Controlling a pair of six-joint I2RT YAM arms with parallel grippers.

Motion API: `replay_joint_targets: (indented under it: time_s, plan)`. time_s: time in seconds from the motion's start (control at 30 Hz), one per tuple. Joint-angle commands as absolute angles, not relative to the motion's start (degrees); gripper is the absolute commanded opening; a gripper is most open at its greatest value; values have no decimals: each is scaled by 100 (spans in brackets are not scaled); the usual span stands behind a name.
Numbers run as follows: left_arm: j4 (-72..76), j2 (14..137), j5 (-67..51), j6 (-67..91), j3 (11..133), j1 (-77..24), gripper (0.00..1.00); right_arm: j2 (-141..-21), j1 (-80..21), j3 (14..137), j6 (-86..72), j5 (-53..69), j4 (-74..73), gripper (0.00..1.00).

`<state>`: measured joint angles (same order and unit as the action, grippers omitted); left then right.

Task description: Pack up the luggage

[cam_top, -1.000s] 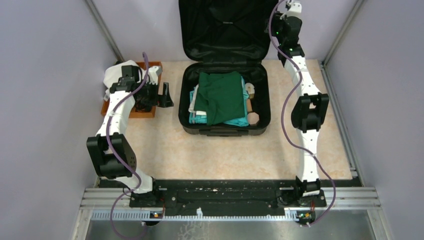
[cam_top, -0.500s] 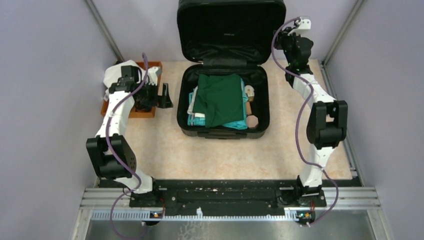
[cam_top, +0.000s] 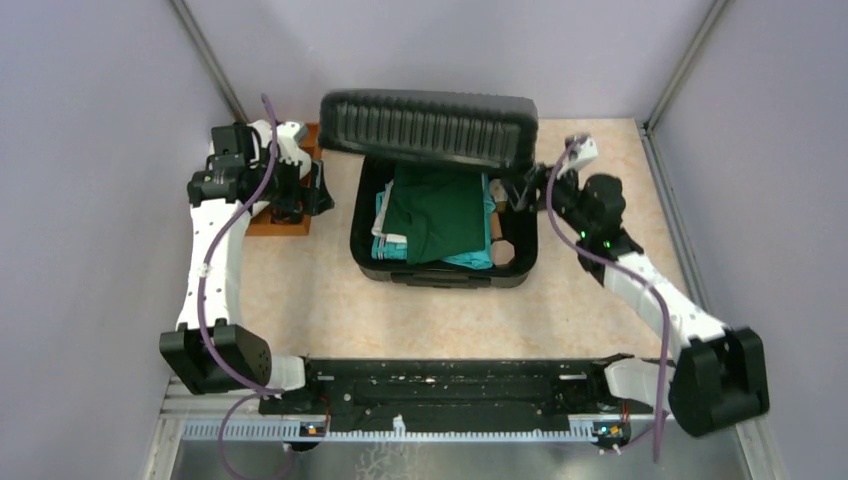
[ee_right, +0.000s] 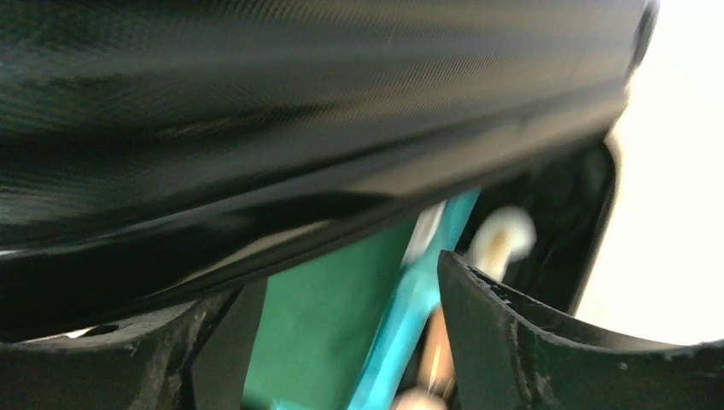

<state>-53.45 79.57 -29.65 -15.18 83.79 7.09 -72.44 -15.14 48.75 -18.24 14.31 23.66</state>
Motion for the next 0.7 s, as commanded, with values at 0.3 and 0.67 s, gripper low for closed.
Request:
replay_joint_targets:
  time_s: [0.3, 0.67]
  plan:
    - [-7508, 7061, -3696, -3283, 9308, 852, 98, -4116, -1124, 3906, -4311, -452, -3434, 69]
    - [-6129, 6852, -3405, -2656, 7878, 840, 98, -4838, -1015, 4125, -4401, -667, -3119, 56]
